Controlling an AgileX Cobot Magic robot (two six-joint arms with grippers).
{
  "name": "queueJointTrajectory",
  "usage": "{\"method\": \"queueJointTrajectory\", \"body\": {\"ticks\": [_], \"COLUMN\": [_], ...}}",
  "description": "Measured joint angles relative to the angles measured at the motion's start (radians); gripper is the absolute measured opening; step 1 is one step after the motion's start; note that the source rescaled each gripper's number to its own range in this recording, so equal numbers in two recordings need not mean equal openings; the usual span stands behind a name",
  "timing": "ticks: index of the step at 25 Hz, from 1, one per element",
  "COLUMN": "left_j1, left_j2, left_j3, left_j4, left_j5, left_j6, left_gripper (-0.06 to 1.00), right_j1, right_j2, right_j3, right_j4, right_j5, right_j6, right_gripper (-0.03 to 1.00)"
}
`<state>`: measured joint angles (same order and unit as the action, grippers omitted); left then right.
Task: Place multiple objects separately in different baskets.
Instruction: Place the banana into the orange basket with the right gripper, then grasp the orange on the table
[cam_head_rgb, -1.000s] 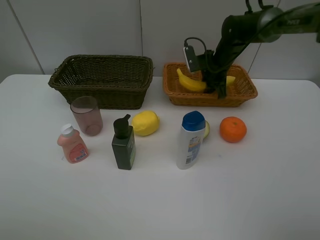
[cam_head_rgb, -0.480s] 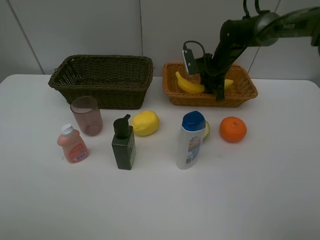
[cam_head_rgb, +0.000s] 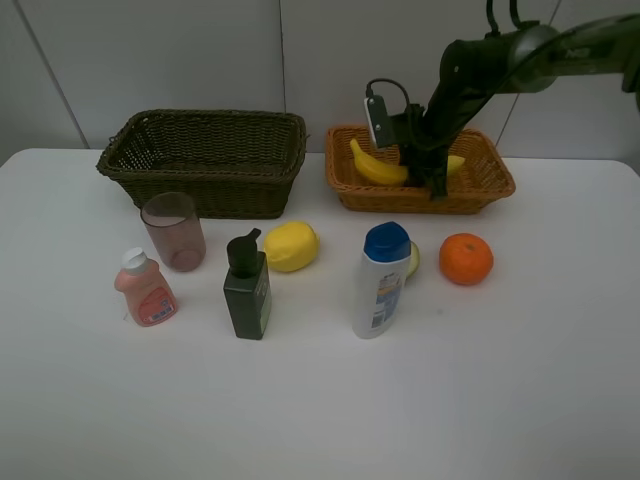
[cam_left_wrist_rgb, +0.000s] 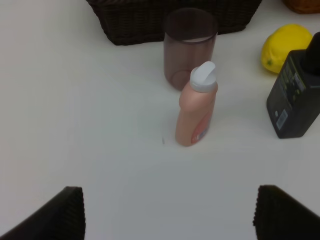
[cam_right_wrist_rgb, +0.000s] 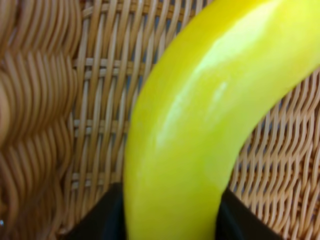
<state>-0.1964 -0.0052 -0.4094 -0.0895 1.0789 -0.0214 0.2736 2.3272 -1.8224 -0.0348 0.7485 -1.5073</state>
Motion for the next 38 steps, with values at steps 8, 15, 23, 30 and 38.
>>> {"method": "queueJointTrajectory", "body": {"ticks": [8, 15, 23, 30, 38], "left_j1": [0.0, 0.0, 0.0, 0.0, 0.0], "left_j2": [0.0, 0.0, 0.0, 0.0, 0.0], "left_j3": [0.0, 0.0, 0.0, 0.0, 0.0], "left_j4": [0.0, 0.0, 0.0, 0.0, 0.0], "left_j5": [0.0, 0.0, 0.0, 0.0, 0.0], "left_j6": [0.0, 0.0, 0.0, 0.0, 0.0], "left_gripper": [0.9, 0.9, 0.9, 0.9, 0.9], "right_j1": [0.0, 0.0, 0.003, 0.008, 0.008], "right_j2": [-0.004, -0.06, -0.156, -0.244, -0.325], "right_j3": [0.0, 0.0, 0.0, 0.0, 0.0], "right_j4": [0.0, 0.0, -0.001, -0.003, 0.026], "right_j5": [-0.02, -0.048, -0.006, 0.157, 0.301], "right_j6": [0.001, 0.002, 0.162, 0.368, 0.499], "right_gripper": [0.43, 0.51, 0.59, 0.69, 0.69]}}
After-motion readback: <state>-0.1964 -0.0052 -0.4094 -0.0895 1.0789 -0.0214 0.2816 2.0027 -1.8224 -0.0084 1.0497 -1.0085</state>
